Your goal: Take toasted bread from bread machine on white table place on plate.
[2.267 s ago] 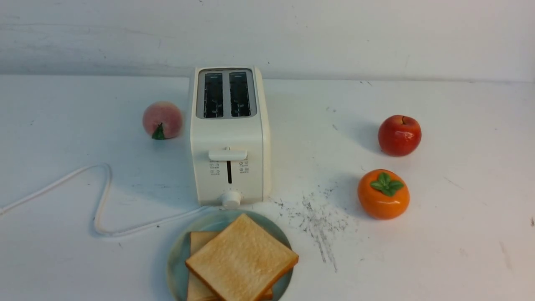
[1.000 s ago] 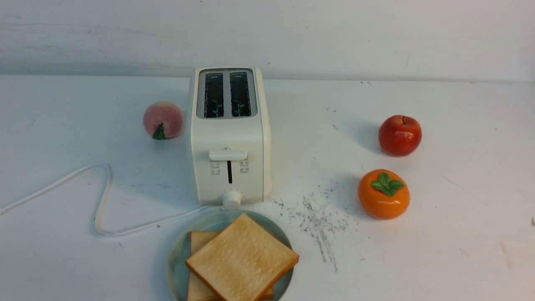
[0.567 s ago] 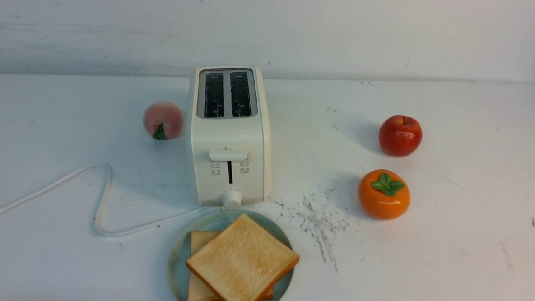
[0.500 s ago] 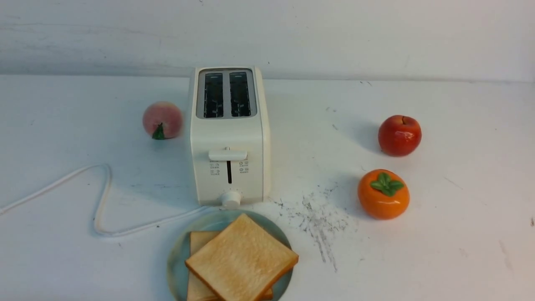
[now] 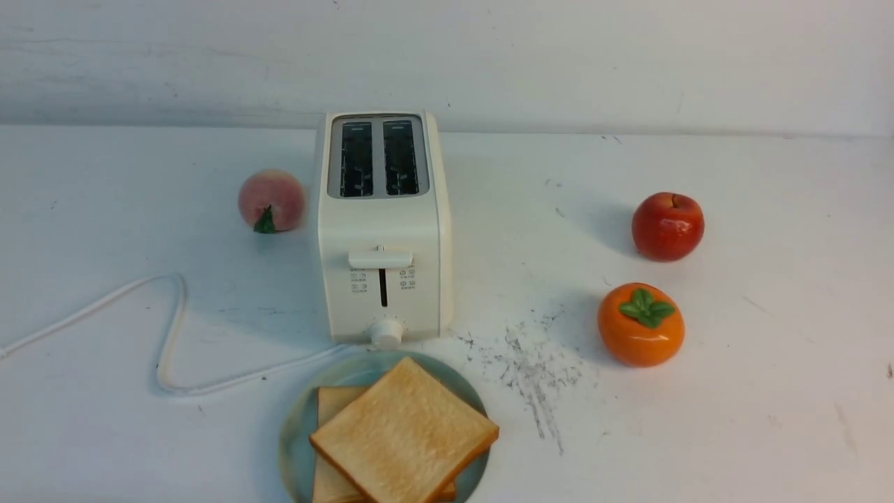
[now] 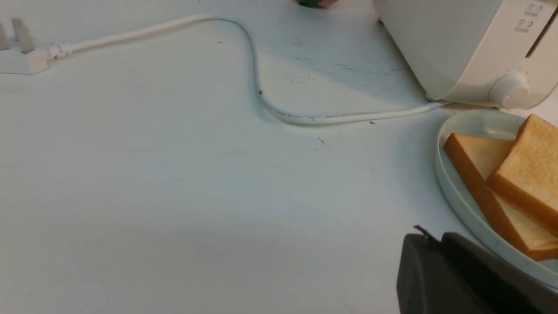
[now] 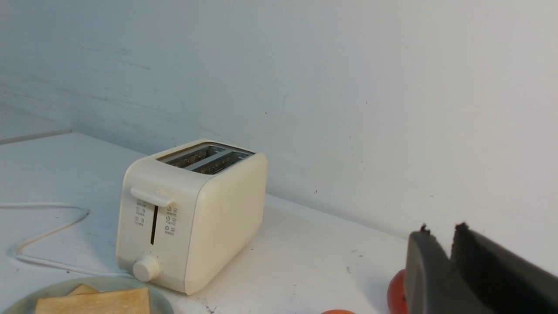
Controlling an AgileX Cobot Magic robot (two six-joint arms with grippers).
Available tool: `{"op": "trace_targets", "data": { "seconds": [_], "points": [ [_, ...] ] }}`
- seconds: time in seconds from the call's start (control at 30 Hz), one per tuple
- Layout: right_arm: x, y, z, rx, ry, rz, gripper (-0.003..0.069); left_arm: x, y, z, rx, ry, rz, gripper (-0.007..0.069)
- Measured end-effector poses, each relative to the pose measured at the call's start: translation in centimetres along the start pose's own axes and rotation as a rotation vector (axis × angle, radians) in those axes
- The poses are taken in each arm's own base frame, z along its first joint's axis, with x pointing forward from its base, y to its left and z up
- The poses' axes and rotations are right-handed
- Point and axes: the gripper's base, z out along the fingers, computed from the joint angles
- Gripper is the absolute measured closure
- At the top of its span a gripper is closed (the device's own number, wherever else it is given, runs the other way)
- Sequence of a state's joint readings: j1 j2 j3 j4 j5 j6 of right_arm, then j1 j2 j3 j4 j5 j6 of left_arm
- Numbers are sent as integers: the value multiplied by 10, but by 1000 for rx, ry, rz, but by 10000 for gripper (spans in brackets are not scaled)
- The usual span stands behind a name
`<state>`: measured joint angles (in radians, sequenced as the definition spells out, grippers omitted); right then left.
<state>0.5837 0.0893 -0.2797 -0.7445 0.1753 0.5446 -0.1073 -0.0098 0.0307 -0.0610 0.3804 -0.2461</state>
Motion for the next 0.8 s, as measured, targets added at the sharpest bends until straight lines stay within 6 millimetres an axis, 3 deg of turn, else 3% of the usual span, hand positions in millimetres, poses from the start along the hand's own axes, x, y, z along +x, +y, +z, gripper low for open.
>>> {"op": "trace_targets", "data": {
  "seconds": [0.8],
  "points": [
    [-4,2,0,-14,-47,-89,538,0,0,0,1,2,-3,589]
  ]
}}
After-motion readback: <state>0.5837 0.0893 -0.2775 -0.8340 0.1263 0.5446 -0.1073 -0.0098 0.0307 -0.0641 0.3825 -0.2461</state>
